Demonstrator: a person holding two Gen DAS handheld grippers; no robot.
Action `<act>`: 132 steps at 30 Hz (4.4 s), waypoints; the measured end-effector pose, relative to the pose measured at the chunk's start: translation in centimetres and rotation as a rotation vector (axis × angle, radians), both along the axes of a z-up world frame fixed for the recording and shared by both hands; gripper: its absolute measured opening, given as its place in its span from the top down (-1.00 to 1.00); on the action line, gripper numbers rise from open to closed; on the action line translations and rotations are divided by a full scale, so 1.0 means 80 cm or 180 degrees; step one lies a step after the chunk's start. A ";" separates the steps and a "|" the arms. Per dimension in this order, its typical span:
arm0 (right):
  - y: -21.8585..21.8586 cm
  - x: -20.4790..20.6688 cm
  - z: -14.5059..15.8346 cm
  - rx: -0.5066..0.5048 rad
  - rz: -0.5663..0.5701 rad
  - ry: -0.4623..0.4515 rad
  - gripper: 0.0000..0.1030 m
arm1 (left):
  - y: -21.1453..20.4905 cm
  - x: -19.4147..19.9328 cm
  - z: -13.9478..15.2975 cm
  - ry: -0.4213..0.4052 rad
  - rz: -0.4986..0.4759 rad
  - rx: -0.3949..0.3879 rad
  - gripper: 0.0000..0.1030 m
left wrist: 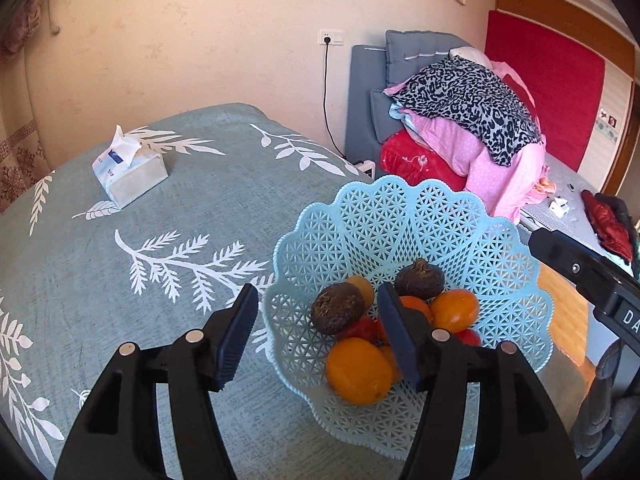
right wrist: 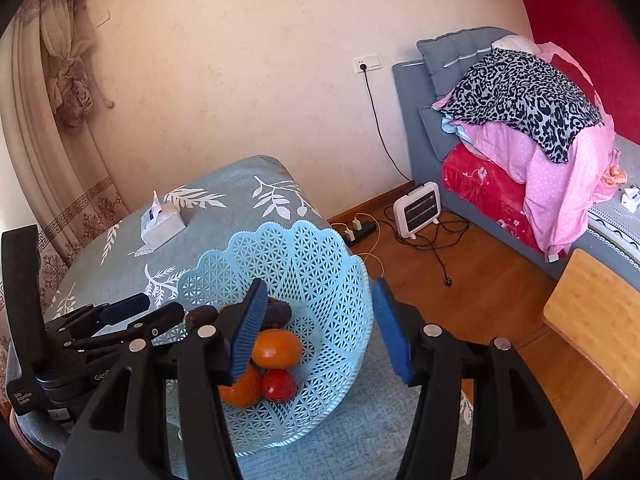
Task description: Organize fruits
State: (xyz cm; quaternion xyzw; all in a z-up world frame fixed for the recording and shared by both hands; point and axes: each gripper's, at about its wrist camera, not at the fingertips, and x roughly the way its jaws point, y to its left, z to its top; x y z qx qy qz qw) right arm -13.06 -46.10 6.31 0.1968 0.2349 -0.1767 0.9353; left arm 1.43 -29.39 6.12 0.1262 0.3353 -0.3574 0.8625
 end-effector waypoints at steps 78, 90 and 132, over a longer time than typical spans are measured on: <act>0.109 -0.008 -0.022 -0.0406 0.0279 0.0309 -0.94 | 0.117 -0.079 -0.001 -0.0727 0.0773 0.0141 -0.86; 0.106 -0.011 -0.025 -0.0451 0.0248 0.0328 -0.94 | 0.110 -0.080 -0.002 -0.0757 0.0759 0.0206 -0.90; 0.090 -0.009 -0.033 -0.0377 0.0148 0.0393 -0.94 | 0.081 -0.086 -0.002 -0.0799 0.0645 0.0331 -0.90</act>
